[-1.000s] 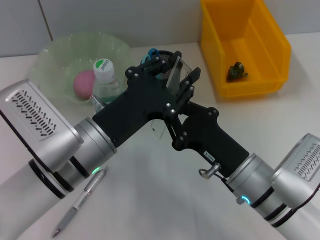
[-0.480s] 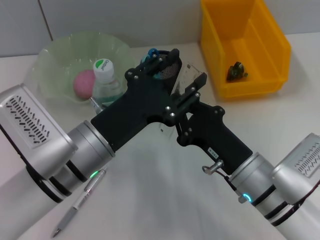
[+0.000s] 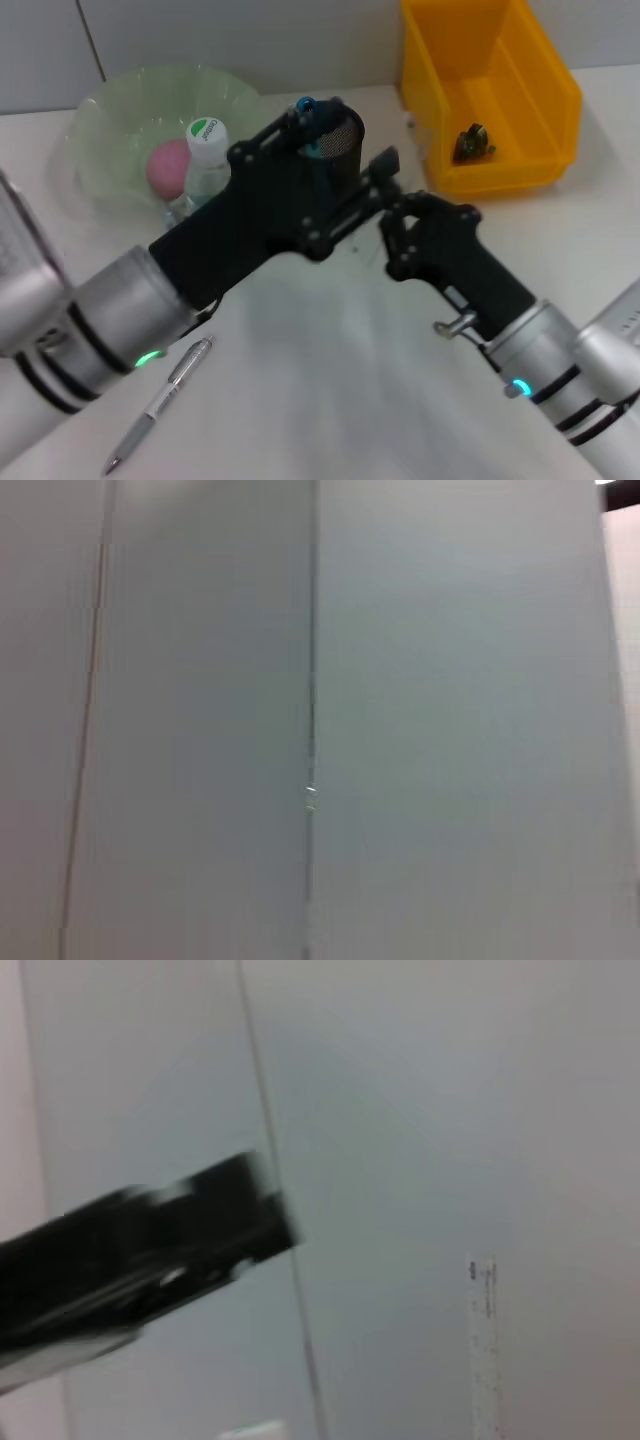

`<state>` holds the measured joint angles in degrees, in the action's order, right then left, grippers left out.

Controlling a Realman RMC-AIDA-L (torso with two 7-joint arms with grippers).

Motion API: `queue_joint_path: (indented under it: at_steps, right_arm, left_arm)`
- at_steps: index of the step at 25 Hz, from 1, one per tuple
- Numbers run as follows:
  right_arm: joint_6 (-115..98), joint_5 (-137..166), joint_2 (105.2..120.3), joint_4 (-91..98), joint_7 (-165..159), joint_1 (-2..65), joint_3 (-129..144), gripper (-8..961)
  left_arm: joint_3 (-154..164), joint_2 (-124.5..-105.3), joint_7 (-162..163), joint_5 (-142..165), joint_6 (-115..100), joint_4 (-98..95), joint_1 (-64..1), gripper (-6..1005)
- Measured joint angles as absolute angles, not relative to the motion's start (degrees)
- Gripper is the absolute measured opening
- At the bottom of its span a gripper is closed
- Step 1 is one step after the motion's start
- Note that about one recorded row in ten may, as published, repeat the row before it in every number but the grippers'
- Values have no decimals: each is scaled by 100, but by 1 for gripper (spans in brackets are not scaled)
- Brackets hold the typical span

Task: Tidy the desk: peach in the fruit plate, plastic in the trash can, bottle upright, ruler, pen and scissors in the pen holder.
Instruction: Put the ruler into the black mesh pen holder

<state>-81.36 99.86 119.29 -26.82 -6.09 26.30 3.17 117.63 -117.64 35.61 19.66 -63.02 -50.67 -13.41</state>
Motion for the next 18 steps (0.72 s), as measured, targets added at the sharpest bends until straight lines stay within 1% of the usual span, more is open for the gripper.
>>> queue_joint_path:
  at_steps: [1, 3, 4, 7, 9, 15, 18]
  right_arm:
    - [-8219, 9993, 11924, -2597, -621, 2599, 286, 14]
    - [-8353, 9996, 11908, -2479, -680, 2569, 258, 17]
    - [-8451, 10001, 11875, -2328, -875, 2589, 244, 18]
    - [-8498, 10003, 11850, -2077, -1183, 2663, 241, 23]
    - [-8562, 10006, 11869, -1617, -1569, 2829, 258, 26]
    - [-8594, 10011, 11906, -898, -1821, 3183, 269, 36]
    - [-8619, 10012, 11918, -637, -1819, 3417, 291, 40]
  left_arm:
    - [11375, -11708, 4149, 2643, -6791, -4794, -1445, 639]
    - [11243, -11694, 4339, 2866, -6950, -4700, -1482, 643]
    - [10662, -11664, 4848, 3870, -7724, -4289, -1665, 643]
    - [10144, -11660, 5016, 4577, -8330, -3951, -1796, 643]
    - [9549, -11671, 5061, 5343, -8918, -3608, -1876, 642]
    - [9184, -11709, 5067, 5855, -9039, -3450, -1844, 642]
    - [9126, -11732, 5038, 5907, -9015, -3196, -1929, 641]
